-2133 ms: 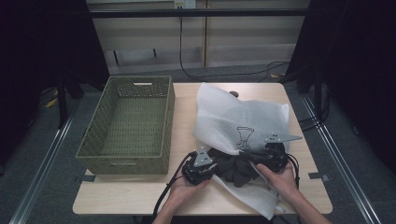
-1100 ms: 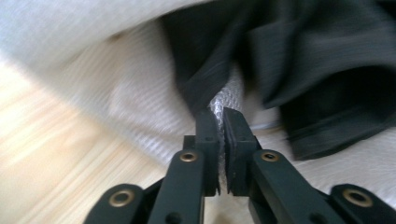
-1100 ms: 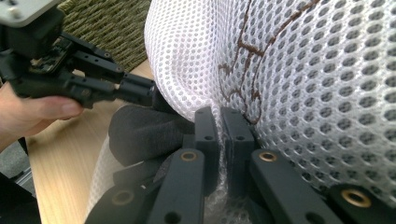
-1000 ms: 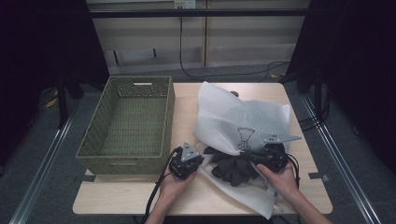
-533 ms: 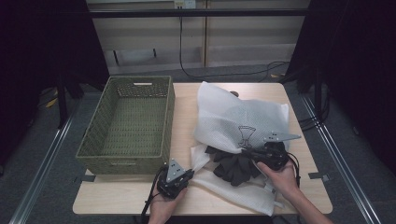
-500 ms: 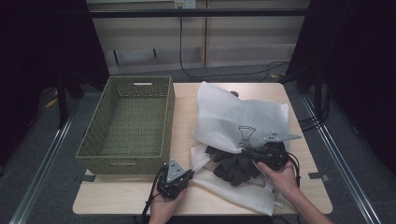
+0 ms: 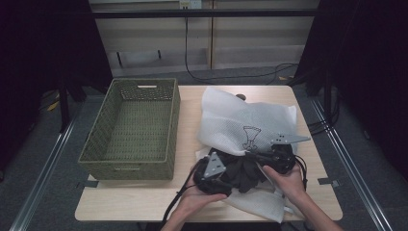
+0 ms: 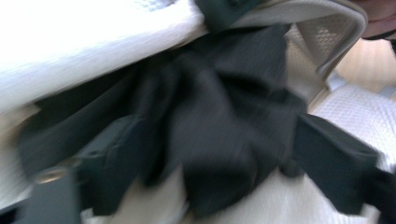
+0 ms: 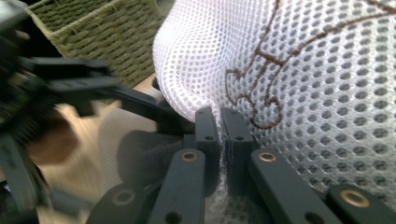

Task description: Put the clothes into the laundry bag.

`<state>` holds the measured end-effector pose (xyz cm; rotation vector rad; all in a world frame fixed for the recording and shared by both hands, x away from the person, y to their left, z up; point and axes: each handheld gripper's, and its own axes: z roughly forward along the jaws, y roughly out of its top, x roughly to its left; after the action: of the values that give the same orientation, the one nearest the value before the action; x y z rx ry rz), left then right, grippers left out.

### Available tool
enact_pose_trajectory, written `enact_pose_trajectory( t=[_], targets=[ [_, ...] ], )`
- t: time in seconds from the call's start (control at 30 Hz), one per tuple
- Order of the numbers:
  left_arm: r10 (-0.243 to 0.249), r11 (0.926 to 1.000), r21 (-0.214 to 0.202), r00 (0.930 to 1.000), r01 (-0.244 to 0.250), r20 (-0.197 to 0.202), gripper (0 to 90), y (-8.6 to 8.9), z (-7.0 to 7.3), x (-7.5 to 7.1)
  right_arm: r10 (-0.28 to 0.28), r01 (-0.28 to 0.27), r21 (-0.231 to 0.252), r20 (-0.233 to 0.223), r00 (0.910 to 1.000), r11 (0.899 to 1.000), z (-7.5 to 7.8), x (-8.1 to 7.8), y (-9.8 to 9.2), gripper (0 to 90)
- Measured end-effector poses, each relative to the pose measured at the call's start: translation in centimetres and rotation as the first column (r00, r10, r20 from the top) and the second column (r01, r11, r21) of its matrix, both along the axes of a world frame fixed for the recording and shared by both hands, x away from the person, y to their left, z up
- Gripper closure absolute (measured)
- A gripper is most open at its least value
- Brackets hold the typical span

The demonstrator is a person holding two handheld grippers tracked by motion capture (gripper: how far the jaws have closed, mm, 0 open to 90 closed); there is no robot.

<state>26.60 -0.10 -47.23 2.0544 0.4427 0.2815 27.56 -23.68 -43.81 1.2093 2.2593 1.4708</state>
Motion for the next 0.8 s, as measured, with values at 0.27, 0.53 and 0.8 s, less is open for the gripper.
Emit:
enact_pose_trajectory(
  t=[0.27, 0.53, 0.8],
  targets=[
    [-0.016, 0.9964, 0.083, 0.9989, 0.019, -0.044, 7.9, -4.0, -2.4, 1.9, 0.004, -0.004, 0.010, 0.008, 1.0000, 1.000, 0.4, -0.3, -0.2, 87.4],
    [0.059, 0.9771, 0.204, 0.9982, -0.059, 0.006, 41.1, -4.3, -3.4, 2.2, 0.000, 0.000, 0.005, -0.010, 1.0000, 1.000, 0.1, -0.2, 0.1, 87.4],
    [0.144, 0.9893, 0.039, 0.9847, -0.141, -0.098, 78.6, -3.1, -2.7, 3.2, 0.008, -0.008, 0.024, -0.012, 0.9999, 1.000, 0.3, -0.2, 0.4, 87.4]
  ],
)
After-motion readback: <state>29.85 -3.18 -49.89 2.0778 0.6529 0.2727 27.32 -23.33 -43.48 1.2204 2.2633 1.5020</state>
